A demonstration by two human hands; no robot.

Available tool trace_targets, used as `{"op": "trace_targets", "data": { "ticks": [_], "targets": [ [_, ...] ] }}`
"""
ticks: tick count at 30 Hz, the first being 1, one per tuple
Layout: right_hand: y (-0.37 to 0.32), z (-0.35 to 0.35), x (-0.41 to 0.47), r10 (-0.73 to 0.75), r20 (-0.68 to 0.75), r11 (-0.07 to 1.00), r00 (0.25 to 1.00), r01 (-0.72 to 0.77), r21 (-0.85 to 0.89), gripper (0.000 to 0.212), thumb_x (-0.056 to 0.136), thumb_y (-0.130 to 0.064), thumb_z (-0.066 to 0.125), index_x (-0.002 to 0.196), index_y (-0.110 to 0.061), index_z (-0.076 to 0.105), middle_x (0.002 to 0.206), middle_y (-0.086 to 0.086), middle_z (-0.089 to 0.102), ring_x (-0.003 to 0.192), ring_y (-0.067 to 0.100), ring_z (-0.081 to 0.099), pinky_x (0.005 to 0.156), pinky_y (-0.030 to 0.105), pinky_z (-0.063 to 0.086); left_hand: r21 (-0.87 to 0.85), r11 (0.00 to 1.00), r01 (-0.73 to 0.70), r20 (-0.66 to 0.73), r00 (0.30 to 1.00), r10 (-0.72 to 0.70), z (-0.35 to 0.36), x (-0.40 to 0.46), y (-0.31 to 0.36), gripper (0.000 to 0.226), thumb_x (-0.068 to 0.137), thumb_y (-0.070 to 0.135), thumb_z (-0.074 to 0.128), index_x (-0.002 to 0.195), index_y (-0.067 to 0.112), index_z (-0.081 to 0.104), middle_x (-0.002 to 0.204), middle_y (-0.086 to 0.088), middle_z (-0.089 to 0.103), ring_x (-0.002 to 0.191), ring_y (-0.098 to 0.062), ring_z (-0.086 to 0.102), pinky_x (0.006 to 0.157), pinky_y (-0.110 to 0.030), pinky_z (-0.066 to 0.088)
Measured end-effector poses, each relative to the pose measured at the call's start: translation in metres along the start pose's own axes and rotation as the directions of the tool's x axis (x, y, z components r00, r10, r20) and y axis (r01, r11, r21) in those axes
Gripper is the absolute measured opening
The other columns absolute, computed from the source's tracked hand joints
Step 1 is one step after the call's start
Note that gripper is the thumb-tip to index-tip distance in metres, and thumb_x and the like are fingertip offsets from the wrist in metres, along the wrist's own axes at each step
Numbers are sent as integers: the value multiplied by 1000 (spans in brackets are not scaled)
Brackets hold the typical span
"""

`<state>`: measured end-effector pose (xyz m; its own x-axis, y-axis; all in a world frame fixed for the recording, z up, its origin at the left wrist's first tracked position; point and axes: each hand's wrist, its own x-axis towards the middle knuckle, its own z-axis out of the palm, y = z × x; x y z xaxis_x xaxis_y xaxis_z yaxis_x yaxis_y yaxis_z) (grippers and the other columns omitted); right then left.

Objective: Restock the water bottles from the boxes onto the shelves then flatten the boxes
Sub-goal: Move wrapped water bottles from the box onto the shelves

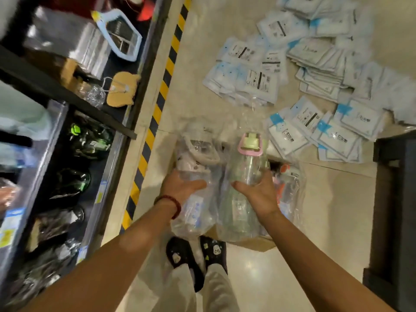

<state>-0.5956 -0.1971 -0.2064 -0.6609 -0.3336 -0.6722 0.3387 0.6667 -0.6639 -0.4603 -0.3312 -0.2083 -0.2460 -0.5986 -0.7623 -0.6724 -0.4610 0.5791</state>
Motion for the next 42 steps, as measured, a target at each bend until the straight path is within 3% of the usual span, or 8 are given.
{"op": "trace_targets", "data": {
  "ticks": [5,9,17,19,24,30,37,42],
  "targets": [
    [-108,0,-57,-215,85,977,973,215,10,60,70,-9,81,115,-19,42,90,-13,53,78,0,53,60,8,41,-148,977,-152,-104,985,137,-68,-63,63,47,52,33,80,90,9,69,90,-5,70,84,-19,67,64,-23,52],
    [-182,2,-107,-375,149,927,915,370,61,59,70,-13,81,115,-24,45,98,-10,59,86,1,58,69,17,47,-283,901,-329,-205,938,279,-127,-123,108,23,60,9,82,76,8,66,71,2,67,71,-17,65,53,-16,50],
    [-311,28,-231,-593,462,784,660,604,144,91,51,-40,83,130,-21,43,122,-1,60,110,15,60,95,39,50,-355,714,-603,-468,776,423,-253,-276,130,39,61,-4,82,87,18,64,69,15,72,66,-2,67,56,-11,50],
    [-329,42,-260,-626,542,739,560,647,185,86,55,-35,83,131,-26,44,122,-6,59,111,12,59,94,35,49,-353,685,-638,-549,734,401,-272,-309,122,52,46,15,86,94,15,65,77,11,74,72,-4,69,59,-15,52],
    [-340,63,-323,-618,719,667,319,697,264,75,54,-35,83,120,-38,46,114,-16,59,105,3,59,90,28,49,-414,595,-688,-707,655,266,-284,-384,92,49,50,7,85,94,13,62,70,11,73,66,-1,68,54,-14,51],
    [-314,89,-383,-453,887,649,88,715,261,75,61,-34,84,123,-33,43,116,-11,58,104,4,59,75,12,48,-475,517,-713,-832,555,0,-266,-451,22,75,30,31,80,100,8,66,91,-10,73,83,-25,70,68,-32,56],
    [-252,121,-448,-264,953,613,-151,737,287,73,50,-44,82,115,-39,48,114,-5,65,103,11,65,88,34,54,-476,527,-704,-879,393,-269,-232,-522,-59,86,21,33,87,101,9,64,83,-3,74,77,-20,70,58,-24,53],
    [-203,135,-491,-117,953,579,-279,761,294,66,64,-27,83,113,-44,43,113,-15,60,96,-3,61,76,18,49,-478,510,-715,-866,287,-410,-210,-562,-112,62,47,17,85,105,12,64,92,-4,73,84,-18,70,60,-21,53]
  ]
}}
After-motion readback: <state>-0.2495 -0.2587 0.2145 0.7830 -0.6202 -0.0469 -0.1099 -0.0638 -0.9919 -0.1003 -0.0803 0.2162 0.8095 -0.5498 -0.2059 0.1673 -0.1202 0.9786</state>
